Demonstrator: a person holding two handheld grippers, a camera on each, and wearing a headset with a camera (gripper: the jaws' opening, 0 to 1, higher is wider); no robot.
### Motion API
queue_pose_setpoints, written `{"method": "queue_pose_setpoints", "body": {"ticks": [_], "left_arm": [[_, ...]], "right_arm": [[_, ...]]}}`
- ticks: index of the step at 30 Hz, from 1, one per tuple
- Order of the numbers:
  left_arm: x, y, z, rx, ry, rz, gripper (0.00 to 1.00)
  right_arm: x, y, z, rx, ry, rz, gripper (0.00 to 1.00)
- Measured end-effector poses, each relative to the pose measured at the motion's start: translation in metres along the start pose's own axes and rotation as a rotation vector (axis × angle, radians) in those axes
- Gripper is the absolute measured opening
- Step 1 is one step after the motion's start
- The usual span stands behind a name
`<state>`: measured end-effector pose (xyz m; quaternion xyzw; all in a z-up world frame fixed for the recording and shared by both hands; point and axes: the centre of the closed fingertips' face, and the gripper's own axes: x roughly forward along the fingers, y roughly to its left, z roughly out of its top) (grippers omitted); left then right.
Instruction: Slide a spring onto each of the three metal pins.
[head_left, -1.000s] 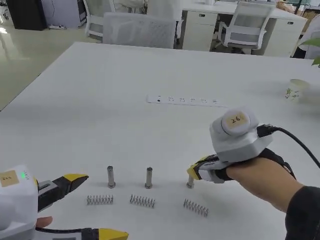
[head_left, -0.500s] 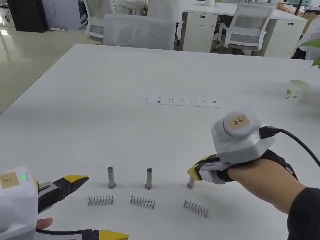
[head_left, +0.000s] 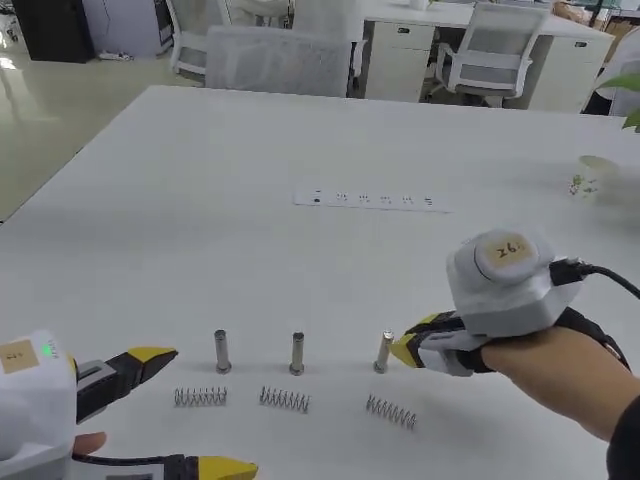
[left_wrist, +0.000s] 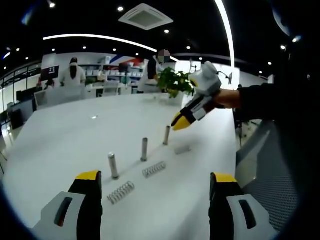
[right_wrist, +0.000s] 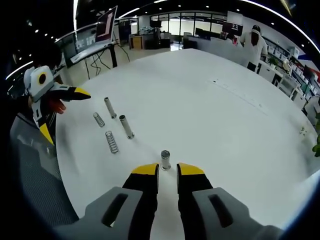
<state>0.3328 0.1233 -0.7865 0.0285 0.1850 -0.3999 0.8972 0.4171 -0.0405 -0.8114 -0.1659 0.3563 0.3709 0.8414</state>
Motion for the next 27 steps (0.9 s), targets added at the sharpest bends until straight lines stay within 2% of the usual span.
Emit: {"method": "queue_pose_setpoints", "body": {"ticks": [15,20,27], "left_arm": [[-0.001,-0.001,0.002,0.002,-0.007,-0.002,0.86],[0.000,-0.002,0.001,0.001,-0.006,-0.005,0.86],[0.000,-0.002,0.001,0.002,-0.006,-0.006,0.86]], "right_arm": [[-0.007,0.017,-0.019,-0.018,0.021,0.045,0.14],[-0.007,0.028,-0.021,-0.038,0.021,0.086,0.16],[-0.003,0.041,-0.031,-0.065,0.061,0.138,0.16]]}}
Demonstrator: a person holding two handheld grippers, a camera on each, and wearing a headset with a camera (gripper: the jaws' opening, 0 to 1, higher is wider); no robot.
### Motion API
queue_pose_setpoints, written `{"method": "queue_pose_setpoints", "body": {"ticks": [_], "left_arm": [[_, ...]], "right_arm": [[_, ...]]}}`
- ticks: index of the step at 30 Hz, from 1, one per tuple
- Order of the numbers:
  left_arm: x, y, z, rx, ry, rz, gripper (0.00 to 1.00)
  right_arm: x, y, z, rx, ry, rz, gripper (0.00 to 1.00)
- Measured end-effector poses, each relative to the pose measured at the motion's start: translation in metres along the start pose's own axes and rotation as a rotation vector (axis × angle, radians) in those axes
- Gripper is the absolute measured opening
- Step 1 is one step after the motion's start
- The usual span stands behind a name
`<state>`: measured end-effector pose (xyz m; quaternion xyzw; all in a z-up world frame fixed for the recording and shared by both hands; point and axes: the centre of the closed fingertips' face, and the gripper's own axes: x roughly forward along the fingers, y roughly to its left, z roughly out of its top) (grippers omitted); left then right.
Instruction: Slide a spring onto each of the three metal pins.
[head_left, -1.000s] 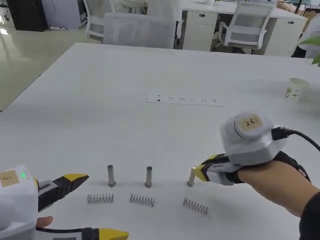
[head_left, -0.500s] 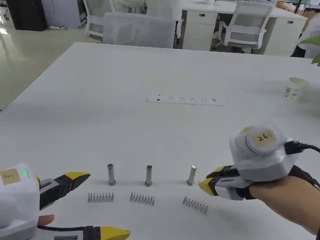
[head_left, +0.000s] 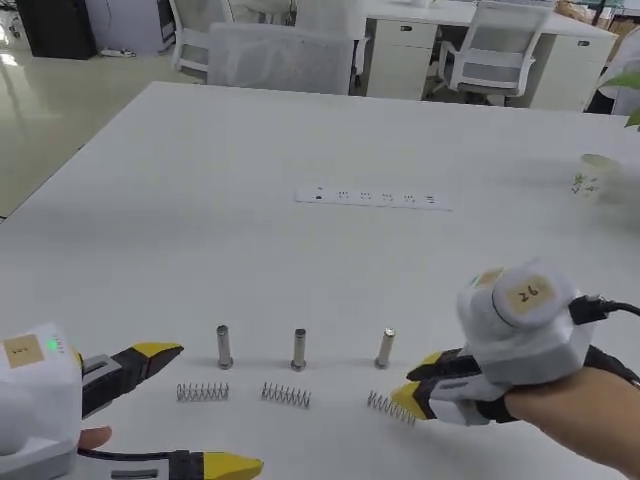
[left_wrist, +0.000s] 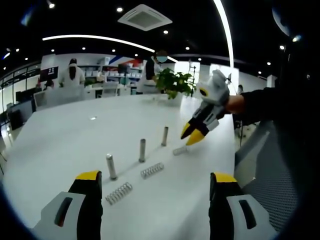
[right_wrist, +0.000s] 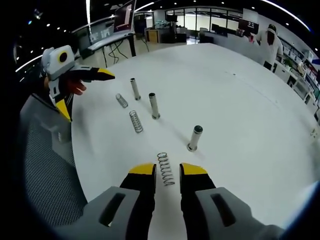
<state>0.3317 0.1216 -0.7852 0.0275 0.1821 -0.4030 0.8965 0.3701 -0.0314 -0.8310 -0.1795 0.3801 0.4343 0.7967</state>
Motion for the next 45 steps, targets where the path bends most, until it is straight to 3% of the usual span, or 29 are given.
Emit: {"method": "queue_pose_setpoints", "body": {"ticks": [7,25,45], "left_arm": [[0.000,-0.002,-0.001,0.001,0.003,-0.006,0.85],[0.001,-0.003,-0.002,0.000,0.009,-0.012,0.85],[0.001,-0.005,-0.002,0.001,0.013,-0.016,0.84]], "right_arm": [[0.006,0.003,-0.015,-0.039,0.063,0.006,0.15],[0.016,0.000,-0.031,-0.060,0.131,0.008,0.13],[0.016,-0.003,-0.032,-0.092,0.128,-0.011,0.08]]}}
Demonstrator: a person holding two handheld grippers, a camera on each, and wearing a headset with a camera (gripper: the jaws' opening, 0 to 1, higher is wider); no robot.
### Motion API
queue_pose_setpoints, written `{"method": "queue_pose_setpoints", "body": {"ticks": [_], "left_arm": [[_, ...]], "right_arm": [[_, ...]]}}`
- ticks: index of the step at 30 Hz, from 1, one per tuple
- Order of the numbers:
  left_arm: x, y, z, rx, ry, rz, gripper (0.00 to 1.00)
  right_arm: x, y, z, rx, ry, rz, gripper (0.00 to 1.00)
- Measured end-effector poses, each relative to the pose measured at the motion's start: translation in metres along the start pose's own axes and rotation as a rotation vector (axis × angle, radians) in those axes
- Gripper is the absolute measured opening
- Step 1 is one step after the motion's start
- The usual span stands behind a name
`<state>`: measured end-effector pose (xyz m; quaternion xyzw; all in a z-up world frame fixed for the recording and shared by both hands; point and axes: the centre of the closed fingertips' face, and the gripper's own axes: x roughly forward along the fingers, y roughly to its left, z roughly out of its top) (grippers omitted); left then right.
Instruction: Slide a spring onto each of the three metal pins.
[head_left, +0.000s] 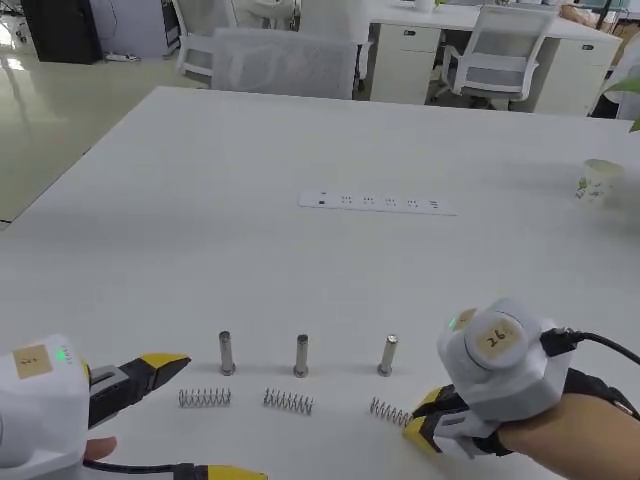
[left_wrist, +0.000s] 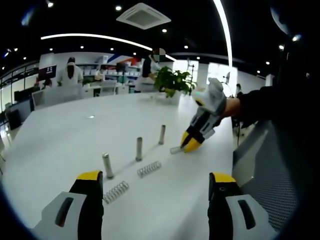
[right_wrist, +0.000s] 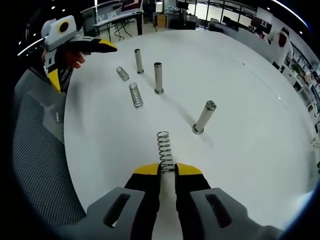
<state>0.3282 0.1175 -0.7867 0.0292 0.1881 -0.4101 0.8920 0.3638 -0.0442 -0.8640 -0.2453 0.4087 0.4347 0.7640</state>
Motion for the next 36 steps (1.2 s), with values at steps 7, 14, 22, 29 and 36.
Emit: {"method": "queue_pose_setpoints", "body": {"ticks": [7,14,22,29,36], "left_arm": [[0.001,-0.001,-0.001,0.004,0.004,-0.005,0.83],[0.002,-0.002,-0.002,0.006,0.009,-0.011,0.83],[0.003,-0.004,-0.003,0.013,0.016,-0.025,0.82],[0.004,-0.008,-0.003,0.020,0.019,-0.037,0.81],[0.005,-0.013,-0.003,0.029,0.026,-0.055,0.79]], "right_arm": [[0.000,-0.001,0.000,0.006,-0.003,-0.002,0.07],[-0.002,-0.001,0.000,0.019,-0.002,-0.002,0.07],[-0.013,0.002,0.009,0.021,-0.021,0.009,0.07],[-0.019,0.013,0.018,0.014,-0.038,0.033,0.07],[-0.025,0.022,0.029,0.002,-0.056,0.058,0.07]]}}
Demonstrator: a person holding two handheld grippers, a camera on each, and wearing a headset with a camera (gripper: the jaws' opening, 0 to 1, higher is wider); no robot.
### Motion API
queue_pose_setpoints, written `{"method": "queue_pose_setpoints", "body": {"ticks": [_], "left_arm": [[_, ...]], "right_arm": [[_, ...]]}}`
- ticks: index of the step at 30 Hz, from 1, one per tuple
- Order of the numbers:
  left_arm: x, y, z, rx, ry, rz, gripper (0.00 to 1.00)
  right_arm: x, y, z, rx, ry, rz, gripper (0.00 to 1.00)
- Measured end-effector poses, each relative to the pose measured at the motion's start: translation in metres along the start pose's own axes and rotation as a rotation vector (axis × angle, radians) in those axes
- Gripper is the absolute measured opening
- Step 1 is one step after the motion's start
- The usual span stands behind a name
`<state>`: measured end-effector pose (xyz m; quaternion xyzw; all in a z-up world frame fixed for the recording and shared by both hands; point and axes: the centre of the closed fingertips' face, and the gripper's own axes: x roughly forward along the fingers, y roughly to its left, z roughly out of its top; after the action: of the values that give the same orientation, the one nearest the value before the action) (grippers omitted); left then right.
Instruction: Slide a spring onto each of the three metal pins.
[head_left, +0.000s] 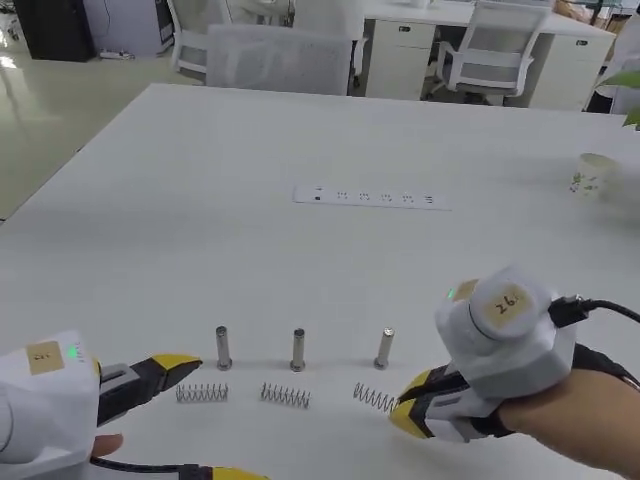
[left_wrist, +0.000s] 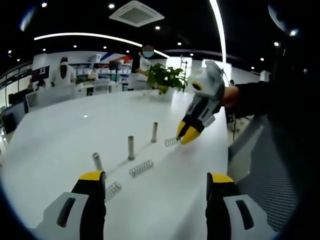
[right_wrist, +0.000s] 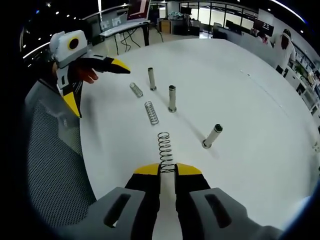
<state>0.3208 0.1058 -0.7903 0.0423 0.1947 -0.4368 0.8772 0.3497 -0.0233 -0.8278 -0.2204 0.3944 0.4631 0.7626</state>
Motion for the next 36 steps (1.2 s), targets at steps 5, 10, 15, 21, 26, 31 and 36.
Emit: {"method": "queue_pose_setpoints", "body": {"ticks": [5,10,15,21,26,31,36], "left_arm": [[0.001,-0.004,0.001,0.009,0.005,-0.016,0.77],[0.002,-0.007,0.000,0.015,0.012,-0.032,0.75],[0.003,-0.010,0.001,0.020,0.014,-0.048,0.71],[0.005,-0.014,0.002,0.027,0.020,-0.067,0.67],[0.006,-0.017,0.002,0.035,0.028,-0.082,0.63],[0.007,-0.019,0.004,0.049,0.032,-0.099,0.57],[0.007,-0.022,0.008,0.056,0.031,-0.114,0.51]], "right_arm": [[-0.003,0.007,0.009,-0.025,-0.008,0.013,0.07],[-0.005,0.013,0.017,-0.043,-0.022,0.023,0.07],[-0.008,0.020,0.026,-0.068,-0.035,0.036,0.07],[-0.009,0.027,0.033,-0.098,-0.040,0.054,0.07],[-0.009,0.034,0.037,-0.125,-0.040,0.071,0.07],[-0.009,0.042,0.040,-0.159,-0.035,0.093,0.07],[-0.009,0.046,0.044,-0.181,-0.037,0.108,0.07]]}}
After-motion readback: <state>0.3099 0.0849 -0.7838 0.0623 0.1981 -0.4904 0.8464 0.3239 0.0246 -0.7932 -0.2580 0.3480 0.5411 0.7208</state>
